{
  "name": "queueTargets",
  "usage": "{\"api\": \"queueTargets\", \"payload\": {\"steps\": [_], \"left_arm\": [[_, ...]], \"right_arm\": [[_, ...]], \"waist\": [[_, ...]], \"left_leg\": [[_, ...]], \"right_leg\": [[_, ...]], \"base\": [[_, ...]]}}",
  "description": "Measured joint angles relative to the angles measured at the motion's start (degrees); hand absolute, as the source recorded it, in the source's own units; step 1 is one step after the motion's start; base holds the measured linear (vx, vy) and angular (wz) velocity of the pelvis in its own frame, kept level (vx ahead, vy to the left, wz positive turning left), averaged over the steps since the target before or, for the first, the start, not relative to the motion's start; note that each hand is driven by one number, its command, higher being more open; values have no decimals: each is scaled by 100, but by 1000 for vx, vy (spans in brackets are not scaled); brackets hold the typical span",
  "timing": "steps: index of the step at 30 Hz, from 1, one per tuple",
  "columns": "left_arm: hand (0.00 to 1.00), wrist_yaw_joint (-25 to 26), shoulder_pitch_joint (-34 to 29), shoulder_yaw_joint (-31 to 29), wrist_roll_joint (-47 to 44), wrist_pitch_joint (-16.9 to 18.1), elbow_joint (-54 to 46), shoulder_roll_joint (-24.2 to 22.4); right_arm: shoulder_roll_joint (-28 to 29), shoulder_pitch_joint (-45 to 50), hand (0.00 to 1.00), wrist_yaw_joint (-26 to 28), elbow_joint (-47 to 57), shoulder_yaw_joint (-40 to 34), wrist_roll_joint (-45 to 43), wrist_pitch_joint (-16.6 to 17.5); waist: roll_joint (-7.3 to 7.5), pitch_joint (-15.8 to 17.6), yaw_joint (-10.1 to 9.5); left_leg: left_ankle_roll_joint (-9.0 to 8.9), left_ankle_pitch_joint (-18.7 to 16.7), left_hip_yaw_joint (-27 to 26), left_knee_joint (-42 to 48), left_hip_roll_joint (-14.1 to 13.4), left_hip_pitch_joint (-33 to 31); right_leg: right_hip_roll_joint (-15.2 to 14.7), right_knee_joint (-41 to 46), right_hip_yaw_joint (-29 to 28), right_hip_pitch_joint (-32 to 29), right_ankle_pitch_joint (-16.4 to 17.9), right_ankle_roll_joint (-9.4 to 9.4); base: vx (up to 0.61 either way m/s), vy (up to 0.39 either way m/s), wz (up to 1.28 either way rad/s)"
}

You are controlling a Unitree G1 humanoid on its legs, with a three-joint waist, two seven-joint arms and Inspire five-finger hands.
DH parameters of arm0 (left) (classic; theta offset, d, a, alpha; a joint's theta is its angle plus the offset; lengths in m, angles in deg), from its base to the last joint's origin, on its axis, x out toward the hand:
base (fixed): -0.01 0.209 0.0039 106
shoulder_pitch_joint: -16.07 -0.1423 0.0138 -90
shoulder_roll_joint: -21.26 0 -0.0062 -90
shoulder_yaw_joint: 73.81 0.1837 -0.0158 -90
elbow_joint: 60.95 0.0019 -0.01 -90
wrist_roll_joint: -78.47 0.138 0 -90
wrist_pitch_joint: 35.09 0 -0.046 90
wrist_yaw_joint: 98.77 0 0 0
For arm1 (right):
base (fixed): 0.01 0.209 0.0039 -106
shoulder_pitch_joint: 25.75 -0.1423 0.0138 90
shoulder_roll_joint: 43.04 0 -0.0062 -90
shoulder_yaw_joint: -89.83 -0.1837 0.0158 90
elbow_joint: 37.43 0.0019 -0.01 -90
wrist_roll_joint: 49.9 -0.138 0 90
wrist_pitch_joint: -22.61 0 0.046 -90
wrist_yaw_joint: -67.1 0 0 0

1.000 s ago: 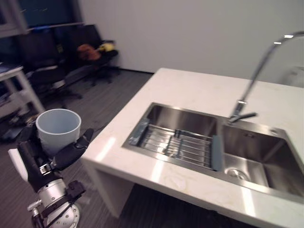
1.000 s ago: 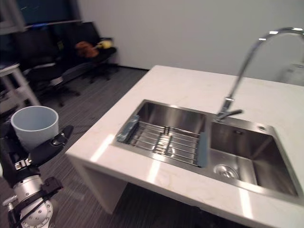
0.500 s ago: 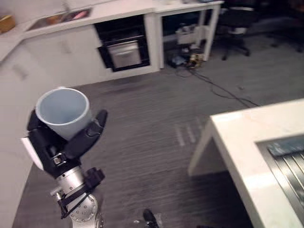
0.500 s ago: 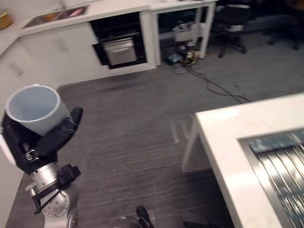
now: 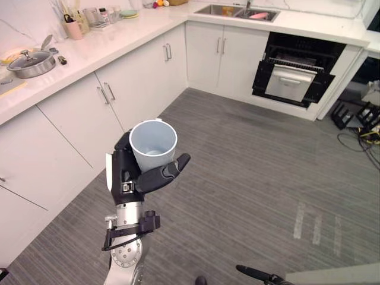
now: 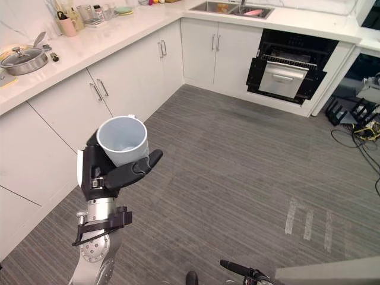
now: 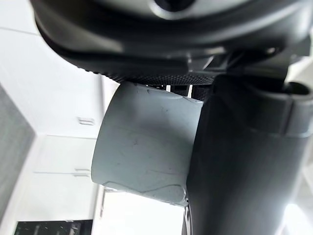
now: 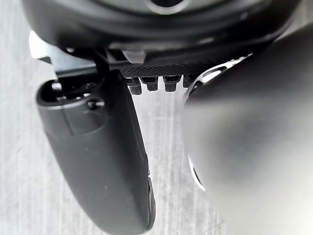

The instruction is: Walk over to the sink, pick up the cup, carry it to the dishwasher, place the cup inside the dishwasher, then close the dishwasher door

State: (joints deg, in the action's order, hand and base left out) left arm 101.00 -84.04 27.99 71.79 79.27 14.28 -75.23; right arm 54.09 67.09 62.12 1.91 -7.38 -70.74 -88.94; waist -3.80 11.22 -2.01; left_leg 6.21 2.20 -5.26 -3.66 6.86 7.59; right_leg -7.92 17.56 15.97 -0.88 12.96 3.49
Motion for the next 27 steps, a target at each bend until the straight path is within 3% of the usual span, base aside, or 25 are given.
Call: {"api": "queueTargets", "payload": {"steps": [4, 7, 9, 10, 16, 19, 23, 25, 27], "left_arm": [[0, 27, -32, -140, -77, -80, 106, 95], [0, 15, -87, -251, -161, -88, 106, 82], [0, -13, -149, -254, -175, -145, 106, 64], [0, -457, -289, -249, -290, -271, 107, 53], [0, -452, -262, -320, -375, -267, 105, -32], [0, -551, -224, -364, -734, -267, 154, -96], [0, -879, -217, -365, -1234, -261, 183, -311], [0, -967, -234, -411, -1618, -257, 186, -521], [0, -1108, -303, -481, -1868, -248, 186, -521]], "right_arm": [[-3, 23, 100, 53, -121, 142, 22, -17], [17, 47, 100, 97, -148, 203, 23, -47], [44, 115, 100, 108, -156, 204, 23, -78], [214, 123, 100, 137, -157, 324, 16, -195], [203, 238, 100, 225, -66, 290, 1, -143], [157, 290, 100, 491, 34, 200, -145, -111], [120, 526, 100, 900, 103, 65, -446, 53], [23, 624, 100, 1231, 165, 31, -504, 122], [-12, 692, 100, 1464, 149, 36, -507, 147]], "waist": [[81, -48, -118], [156, -91, -149], [204, -121, -167], [488, -178, 3], [454, -181, 23], [448, -177, 255], [411, -190, 303], [267, -189, 277], [236, -186, 284]], "left_leg": [[-224, -178, 7, 19, -50, 254], [-215, -257, -1, 59, -52, 243], [-189, -318, -34, 135, -71, 229], [-250, -294, -122, -133, -292, 549], [-314, -388, -314, -35, -326, 408], [-263, -448, -295, 187, -332, 179], [-315, -867, -256, 858, -430, -146], [-373, -1421, -268, 1761, -629, -495], [-395, -1649, -239, 2160, -656, -539]], "right_leg": [[106, -461, -151, 266, -416, -64], [145, -814, -184, 469, -768, -104], [176, -1085, -198, 684, -991, 16], [481, -1557, -188, 1080, -1050, -114], [537, -1644, -423, 911, -1145, -158], [545, -1795, -376, 866, -1235, -174], [610, -1805, -357, 857, -1166, -220], [717, -1117, -432, 624, -723, -256], [724, -313, -646, 395, -131, -362]], "base": [[50, -12, 5], [-8, -55, -7], [-7, -75, -11], [-2, -22, -5], [-3, 7, -17], [1, 1, -3], [46, -28, 5], [87, -57, -9], [104, -76, 8]]}}
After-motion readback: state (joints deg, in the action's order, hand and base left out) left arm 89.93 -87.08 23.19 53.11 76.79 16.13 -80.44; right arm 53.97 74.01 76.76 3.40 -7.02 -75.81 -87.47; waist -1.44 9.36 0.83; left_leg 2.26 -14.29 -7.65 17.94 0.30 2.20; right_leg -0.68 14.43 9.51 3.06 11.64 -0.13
